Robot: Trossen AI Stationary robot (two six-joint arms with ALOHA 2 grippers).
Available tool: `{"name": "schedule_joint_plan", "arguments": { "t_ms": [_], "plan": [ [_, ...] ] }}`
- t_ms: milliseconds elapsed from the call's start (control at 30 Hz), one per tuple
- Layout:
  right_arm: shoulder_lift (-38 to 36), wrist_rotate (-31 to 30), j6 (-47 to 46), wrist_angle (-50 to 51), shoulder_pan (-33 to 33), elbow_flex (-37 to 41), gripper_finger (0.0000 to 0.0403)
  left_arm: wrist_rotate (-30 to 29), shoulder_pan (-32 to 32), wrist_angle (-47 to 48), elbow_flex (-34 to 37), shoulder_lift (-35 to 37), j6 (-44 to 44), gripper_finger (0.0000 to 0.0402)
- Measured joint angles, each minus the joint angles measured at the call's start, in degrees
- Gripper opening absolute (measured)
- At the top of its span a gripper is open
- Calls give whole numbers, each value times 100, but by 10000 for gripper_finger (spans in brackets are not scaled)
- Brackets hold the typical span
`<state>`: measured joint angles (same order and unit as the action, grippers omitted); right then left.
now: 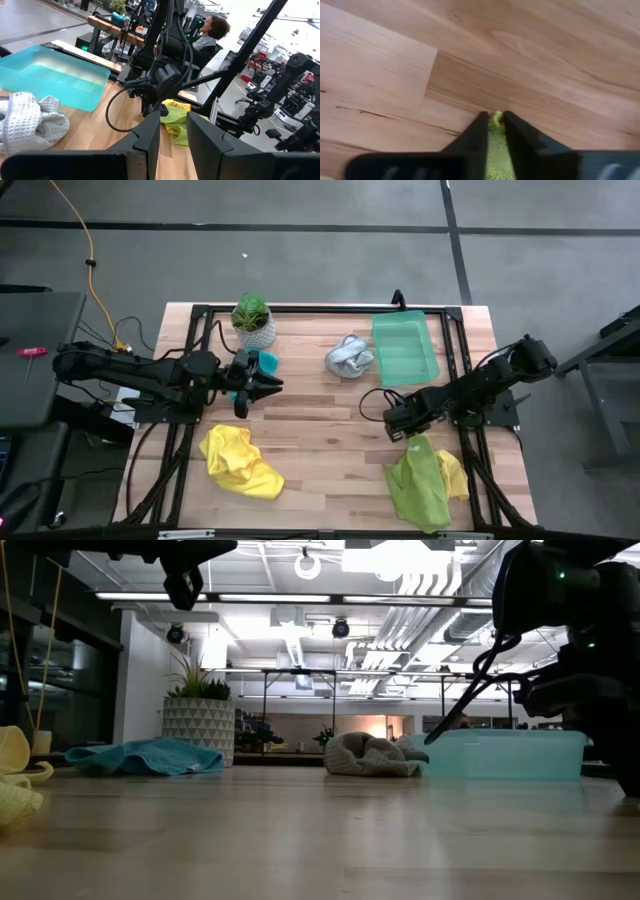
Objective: Fold microfiber towels
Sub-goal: Fold the green microfiber cloth
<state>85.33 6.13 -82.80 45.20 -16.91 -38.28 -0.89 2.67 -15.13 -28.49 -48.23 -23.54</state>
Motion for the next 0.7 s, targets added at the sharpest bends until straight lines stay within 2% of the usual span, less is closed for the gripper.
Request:
{"name": "schedule_joint_plan", "arguments": {
  "t_ms": [67,167,400,600,700],
  "plan": [
    [-94,-1,107,-31,0,-8,11,-25,1,-103,0,0,19,88],
    [-393,-134,222,47,92,-204,9,-30,1,-437,0,0,70,88],
    [-1275,-1540,712,-627,556,-1199,1,-125,1,-925,0,0,508,88],
    [-1292,-2567,1627,-1220,1081,-2200,1,-184,1,-841,-233,-95,1087,88],
    [-1281,-2956,1835,-1355,1369,-2437,1,-286,3,-432,-495,-267,1418,88]
  ]
}}
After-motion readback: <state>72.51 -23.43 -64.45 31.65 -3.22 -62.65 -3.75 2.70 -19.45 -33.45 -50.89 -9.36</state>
